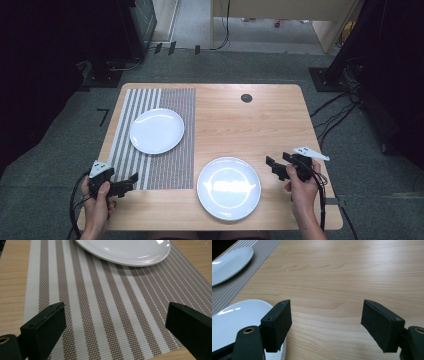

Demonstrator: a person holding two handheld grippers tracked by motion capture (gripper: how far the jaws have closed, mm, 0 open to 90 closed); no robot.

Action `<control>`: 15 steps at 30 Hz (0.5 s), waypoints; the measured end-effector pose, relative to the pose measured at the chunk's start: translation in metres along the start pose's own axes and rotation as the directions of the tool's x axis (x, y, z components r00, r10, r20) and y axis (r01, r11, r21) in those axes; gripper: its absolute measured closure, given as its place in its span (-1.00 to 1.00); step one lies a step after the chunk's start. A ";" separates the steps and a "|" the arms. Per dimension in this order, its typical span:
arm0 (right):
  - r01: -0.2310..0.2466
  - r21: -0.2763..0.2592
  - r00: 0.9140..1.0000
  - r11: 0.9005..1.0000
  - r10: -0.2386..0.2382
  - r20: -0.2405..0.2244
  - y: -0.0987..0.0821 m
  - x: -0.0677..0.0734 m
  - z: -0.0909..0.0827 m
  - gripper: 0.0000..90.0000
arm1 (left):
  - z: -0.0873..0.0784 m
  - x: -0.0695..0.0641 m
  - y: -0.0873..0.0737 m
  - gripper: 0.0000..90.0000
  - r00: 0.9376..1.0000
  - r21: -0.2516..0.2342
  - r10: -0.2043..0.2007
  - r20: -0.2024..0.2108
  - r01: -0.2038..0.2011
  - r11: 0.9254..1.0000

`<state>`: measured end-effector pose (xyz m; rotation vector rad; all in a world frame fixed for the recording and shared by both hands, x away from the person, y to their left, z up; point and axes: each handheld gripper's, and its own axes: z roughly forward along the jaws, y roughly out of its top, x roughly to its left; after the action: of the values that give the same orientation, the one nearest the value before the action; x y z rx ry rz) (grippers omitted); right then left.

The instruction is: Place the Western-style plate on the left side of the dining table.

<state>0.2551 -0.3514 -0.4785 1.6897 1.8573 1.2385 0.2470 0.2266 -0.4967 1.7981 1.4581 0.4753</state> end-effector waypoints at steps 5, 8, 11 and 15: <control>-0.016 -0.004 0.999 1.000 0.016 0.028 -0.008 -0.015 -0.011 -0.47 | -0.004 0.010 -0.006 -0.93 1.000 0.002 -0.004 -0.029 0.004 1.000; -0.023 -0.001 0.999 1.000 0.023 0.048 -0.013 -0.026 -0.017 -0.47 | -0.006 0.015 -0.010 -0.93 0.999 0.004 -0.006 -0.045 0.006 1.000; -0.031 0.001 0.997 1.000 0.031 0.072 -0.019 -0.039 -0.026 -0.49 | -0.008 0.020 -0.013 -0.93 0.998 0.002 -0.012 -0.065 0.012 1.000; -0.031 0.004 0.996 1.000 0.030 0.087 -0.024 -0.050 -0.032 -0.52 | -0.009 0.025 -0.018 -0.93 0.996 0.009 -0.009 -0.086 0.010 1.000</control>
<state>0.2282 -0.4070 -0.4942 1.7525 1.7922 1.1531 0.2358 0.2547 -0.5082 1.7963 1.5292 0.5481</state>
